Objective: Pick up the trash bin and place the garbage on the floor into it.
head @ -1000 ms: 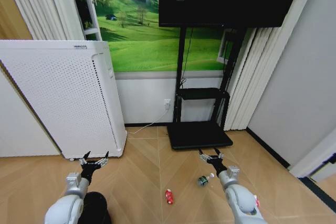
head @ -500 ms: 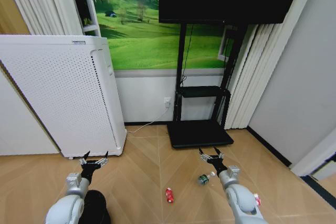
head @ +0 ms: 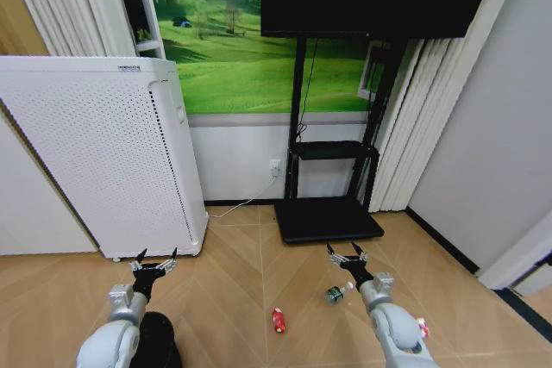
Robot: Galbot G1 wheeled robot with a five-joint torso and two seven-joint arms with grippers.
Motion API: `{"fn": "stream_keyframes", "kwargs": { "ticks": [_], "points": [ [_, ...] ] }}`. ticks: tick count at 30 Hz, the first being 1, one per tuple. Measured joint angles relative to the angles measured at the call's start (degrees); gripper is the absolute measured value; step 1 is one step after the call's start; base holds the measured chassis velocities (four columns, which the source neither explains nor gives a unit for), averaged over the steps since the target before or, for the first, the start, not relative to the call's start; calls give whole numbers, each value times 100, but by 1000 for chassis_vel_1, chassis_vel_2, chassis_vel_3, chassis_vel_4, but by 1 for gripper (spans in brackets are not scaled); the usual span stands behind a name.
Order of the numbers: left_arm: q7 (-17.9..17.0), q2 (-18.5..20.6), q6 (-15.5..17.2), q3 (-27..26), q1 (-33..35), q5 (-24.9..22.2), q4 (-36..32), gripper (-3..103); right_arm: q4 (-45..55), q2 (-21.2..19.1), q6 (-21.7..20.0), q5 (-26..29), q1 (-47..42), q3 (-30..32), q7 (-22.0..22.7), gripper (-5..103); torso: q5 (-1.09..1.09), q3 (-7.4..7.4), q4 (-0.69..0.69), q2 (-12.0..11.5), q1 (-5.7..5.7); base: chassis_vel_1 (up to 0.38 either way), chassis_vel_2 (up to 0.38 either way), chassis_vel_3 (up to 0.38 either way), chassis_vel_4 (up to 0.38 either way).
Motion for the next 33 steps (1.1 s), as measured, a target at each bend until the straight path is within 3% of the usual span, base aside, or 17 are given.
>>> {"fn": "stream_keyframes", "kwargs": {
  "ticks": [8,20,33],
  "points": [
    [-132,-12,-305,26,-5,101,78,100,1,-3,9,10,-8,2,6,100,0,10,0,14,5,0,0,0,0],
    [-294,154,217,-208,333,-34,-410,100,206,14,-137,409,-210,-17,8,100,0,19,0,29,9,0,0,0,0],
    [-263,188,205,-207,262,-26,-322,100,242,93,-43,362,-432,52,-26,100,0,24,0,35,11,0,0,0,0]
  ]
}}
